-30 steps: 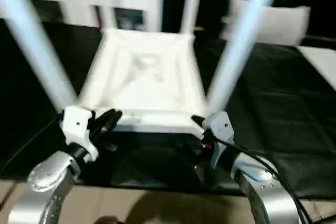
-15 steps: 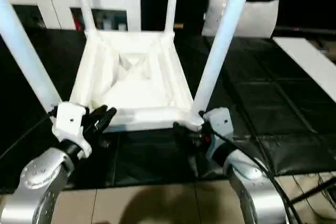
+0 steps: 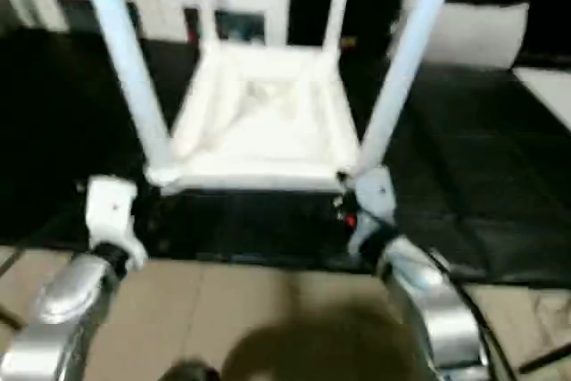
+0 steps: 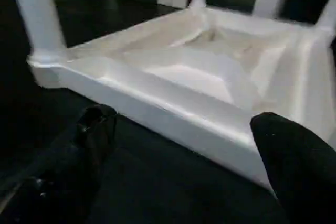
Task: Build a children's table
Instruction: Flip table
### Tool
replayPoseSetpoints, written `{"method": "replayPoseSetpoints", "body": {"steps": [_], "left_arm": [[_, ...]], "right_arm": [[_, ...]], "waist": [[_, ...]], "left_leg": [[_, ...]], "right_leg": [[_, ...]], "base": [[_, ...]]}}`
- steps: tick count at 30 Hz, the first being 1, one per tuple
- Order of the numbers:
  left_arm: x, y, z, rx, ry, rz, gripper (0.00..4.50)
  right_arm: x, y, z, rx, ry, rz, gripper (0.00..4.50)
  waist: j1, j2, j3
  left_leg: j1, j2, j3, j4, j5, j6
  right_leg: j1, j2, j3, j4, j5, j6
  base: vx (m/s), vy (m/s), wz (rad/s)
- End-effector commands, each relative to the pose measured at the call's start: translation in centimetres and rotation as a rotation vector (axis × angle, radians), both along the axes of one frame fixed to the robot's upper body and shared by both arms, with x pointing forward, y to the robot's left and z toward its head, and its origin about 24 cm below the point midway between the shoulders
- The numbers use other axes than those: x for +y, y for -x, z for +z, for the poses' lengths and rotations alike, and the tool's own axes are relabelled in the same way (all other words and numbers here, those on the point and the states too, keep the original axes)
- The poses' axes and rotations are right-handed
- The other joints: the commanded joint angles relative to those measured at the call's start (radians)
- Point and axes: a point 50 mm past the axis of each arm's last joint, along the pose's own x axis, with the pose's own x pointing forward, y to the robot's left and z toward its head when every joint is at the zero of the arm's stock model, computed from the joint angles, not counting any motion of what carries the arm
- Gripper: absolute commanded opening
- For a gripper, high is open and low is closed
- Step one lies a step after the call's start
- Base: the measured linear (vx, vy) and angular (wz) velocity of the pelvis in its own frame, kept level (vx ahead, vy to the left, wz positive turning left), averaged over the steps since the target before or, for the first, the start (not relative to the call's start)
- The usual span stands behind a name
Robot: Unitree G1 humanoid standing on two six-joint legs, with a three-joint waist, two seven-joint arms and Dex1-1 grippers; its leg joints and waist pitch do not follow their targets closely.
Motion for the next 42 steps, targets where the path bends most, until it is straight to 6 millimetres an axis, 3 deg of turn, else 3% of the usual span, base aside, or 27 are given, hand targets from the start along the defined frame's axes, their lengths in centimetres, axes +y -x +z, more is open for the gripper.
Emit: {"method": "replayPoseSetpoints", "body": {"steps": [1,2,3,4,6,7,8,9,11,13,14,19,21,22,23,24,28,29,33,36,39,41,42], "left_arm": [[0.8,-0.4,0.5,-0.026,-0.017,0.073,2.21],[1.3,-0.4,0.5,-0.027,-0.022,0.110,2.21],[1.7,-0.5,0.3,-0.020,-0.030,0.148,2.21],[1.7,-0.5,0.3,-0.019,-0.031,0.151,2.21],[2.3,-0.7,0.2,-0.013,-0.039,0.187,2.21],[2.4,-0.8,0.2,-0.016,-0.034,0.190,2.21],[2.4,-0.9,0.3,-0.019,-0.030,0.187,2.21],[2.4,-1.3,0.4,-0.026,-0.026,0.167,2.21],[2.4,-2.4,0.5,-0.034,-0.042,0.144,2.41],[2.4,-3.1,0.5,-0.028,-0.049,0.123,2.41],[2.5,-3.2,0.4,-0.026,-0.055,0.122,2.51],[3.1,-4.4,0.4,-0.012,-0.081,0.124,2.89],[3.5,-5.2,0.3,-0.002,-0.104,0.138,3.00],[3.6,-5.5,0.3,0.000,-0.106,0.140,3.00],[3.6,-5.6,0.3,0.001,-0.092,0.137,3.22],[3.5,-5.7,0.3,0.002,-0.081,0.134,3.30],[3.1,-6.2,0.6,-0.020,-0.040,0.115,3.52],[3.0,-6.5,0.6,-0.020,-0.027,0.120,3.16],[3.1,-6.7,0.4,-0.024,0.003,0.149,3.10],[3.0,-6.9,0.6,-0.037,0.018,0.157,2.70],[2.7,-7.2,0.8,-0.051,0.021,0.145,2.64],[2.6,-7.2,0.7,-0.053,0.020,0.139,2.21],[2.5,-7.1,0.6,-0.053,0.025,0.139,2.21]], "right_arm": [[-0.3,-0.3,0.2,0.011,-0.004,0.008,4.50],[-0.3,-0.2,0.1,0.019,-0.004,0.018,4.50],[-0.2,-0.1,0.1,0.011,0.002,0.032,4.50],[-0.2,-0.1,0.1,0.009,0.003,0.033,4.50],[-0.1,-0.1,0.1,0.000,0.012,0.065,4.50],[0.0,-0.1,0.1,-0.001,0.011,0.073,4.50],[0.1,-0.1,0.2,-0.004,0.007,0.084,4.50],[0.3,-0.3,0.3,-0.006,-0.001,0.105,4.50],[0.7,-0.7,0.1,-0.008,0.012,0.129,4.50],[0.8,-1.0,0.0,0.000,0.007,0.126,4.50],[0.9,-1.1,0.0,0.002,0.004,0.127,4.50],[1.6,-1.3,0.3,-0.008,-0.026,0.158,4.50],[2.0,-1.6,0.5,-0.019,-0.024,0.178,4.50],[2.3,-1.5,0.3,-0.018,-0.021,0.198,4.50],[2.5,-1.3,0.3,-0.014,-0.023,0.221,4.50],[2.7,-1.2,0.2,-0.012,-0.024,0.233,4.50],[2.9,-1.2,0.2,0.006,-0.033,0.247,4.50],[2.9,-1.4,0.0,0.011,-0.015,0.244,4.50],[2.8,-1.5,-0.1,0.014,-0.019,0.236,4.50],[2.8,-1.6,0.0,0.023,-0.033,0.234,4.50],[3.0,-1.8,0.1,0.015,-0.036,0.232,4.50],[3.0,-1.8,0.0,0.006,-0.027,0.229,4.50],[2.9,-1.8,-0.1,0.004,-0.021,0.225,4.50]], "waist": [[-0.023,-0.005,-0.039],[-0.036,0.017,-0.039],[-0.053,0.010,-0.033],[-0.056,0.011,-0.034],[-0.066,0.002,-0.044],[-0.069,-0.004,-0.048],[-0.071,-0.003,-0.049],[-0.077,-0.009,-0.043],[-0.080,-0.006,-0.048],[-0.082,-0.006,-0.054],[-0.080,-0.005,-0.062],[-0.073,-0.010,-0.071],[-0.068,-0.005,-0.076],[-0.069,-0.007,-0.075],[-0.068,0.000,-0.072],[-0.068,-0.001,-0.070],[-0.069,0.002,-0.062],[-0.068,0.002,-0.062],[-0.068,-0.001,-0.067],[-0.068,-0.003,-0.062],[-0.068,-0.002,-0.063],[-0.067,-0.002,-0.069],[-0.067,-0.003,-0.070]], "left_leg": [[0.060,0.085,-0.022,-0.120,-0.256,0.008],[0.055,0.105,-0.025,-0.154,-0.326,0.003],[0.043,0.109,-0.025,-0.179,-0.368,-0.003],[0.040,0.106,-0.026,-0.186,-0.377,-0.009],[0.032,0.101,-0.020,-0.188,-0.269,-0.002],[0.027,0.098,-0.015,-0.187,-0.233,0.003],[0.024,0.096,-0.009,-0.189,-0.209,0.008],[0.022,0.093,-0.007,-0.190,-0.232,0.008],[0.025,0.091,-0.005,-0.187,-0.218,0.010],[0.021,0.093,-0.004,-0.185,-0.157,0.019],[0.022,0.093,0.001,-0.179,-0.099,0.030],[0.018,0.091,0.007,-0.168,0.024,0.067],[0.017,0.087,0.010,-0.160,0.085,0.092],[0.015,0.087,0.012,-0.160,0.085,0.095],[0.015,0.089,0.012,-0.163,0.041,0.092],[0.015,0.094,0.011,-0.168,-0.002,0.080],[0.017,0.097,0.010,-0.174,-0.058,0.054],[0.019,0.097,0.011,-0.174,-0.066,0.048],[0.019,0.097,0.012,-0.174,-0.066,0.039],[0.016,0.097,0.012,-0.175,-0.059,0.046],[0.017,0.096,0.013,-0.173,-0.053,0.050],[0.018,0.098,0.013,-0.172,-0.046,0.048],[0.018,0.098,0.013,-0.171,-0.036,0.048]], "right_leg": [[0.001,-0.047,0.065,-0.193,-0.264,-0.116],[0.022,-0.063,0.057,-0.202,-0.156,-0.151],[0.045,-0.075,0.049,-0.222,-0.157,-0.151],[0.055,-0.082,0.046,-0.230,-0.175,-0.144],[0.070,-0.103,0.049,-0.250,-0.154,-0.136],[0.075,-0.104,0.049,-0.251,-0.139,-0.135],[0.071,-0.104,0.050,-0.252,-0.115,-0.138],[0.064,-0.103,0.052,-0.254,-0.132,-0.136],[0.060,-0.103,0.054,-0.254,-0.111,-0.139],[0.065,-0.102,0.052,-0.246,-0.024,-0.150],[0.069,-0.103,0.053,-0.237,0.064,-0.167],[0.076,-0.103,0.052,-0.219,0.243,-0.197],[0.073,-0.099,0.050,-0.208,0.326,-0.215],[0.071,-0.097,0.049,-0.209,0.331,-0.219],[0.071,-0.101,0.049,-0.215,0.297,-0.223],[0.073,-0.104,0.049,-0.218,0.248,-0.223],[0.070,-0.104,0.051,-0.225,0.176,-0.223],[0.068,-0.103,0.052,-0.226,0.163,-0.221],[0.072,-0.105,0.052,-0.226,0.157,-0.220],[0.070,-0.106,0.053,-0.227,0.167,-0.219],[0.069,-0.105,0.053,-0.227,0.163,-0.219],[0.072,-0.107,0.052,-0.225,0.166,-0.221],[0.072,-0.105,0.051,-0.223,0.182,-0.222]], "base": [[-0.173,-0.005,0.36],[-0.195,0.031,0.33],[-0.118,0.042,0.07],[-0.011,0.071,-0.09],[0.004,0.064,-0.07],[-0.013,0.054,-0.04],[0.000,0.000,0.00],[0.000,0.000,0.00],[0.000,0.000,0.00],[0.000,0.000,0.00],[0.000,0.000,0.00],[0.000,0.000,0.00],[0.000,0.000,0.00],[0.000,0.000,0.00],[0.000,0.000,0.00],[0.000,0.000,0.00],[0.000,0.000,0.00],[0.000,0.000,0.00],[0.000,0.000,0.00],[0.000,0.000,0.00],[0.000,0.000,0.00],[0.000,0.000,0.00],[0.000,0.000,0.00]]}}
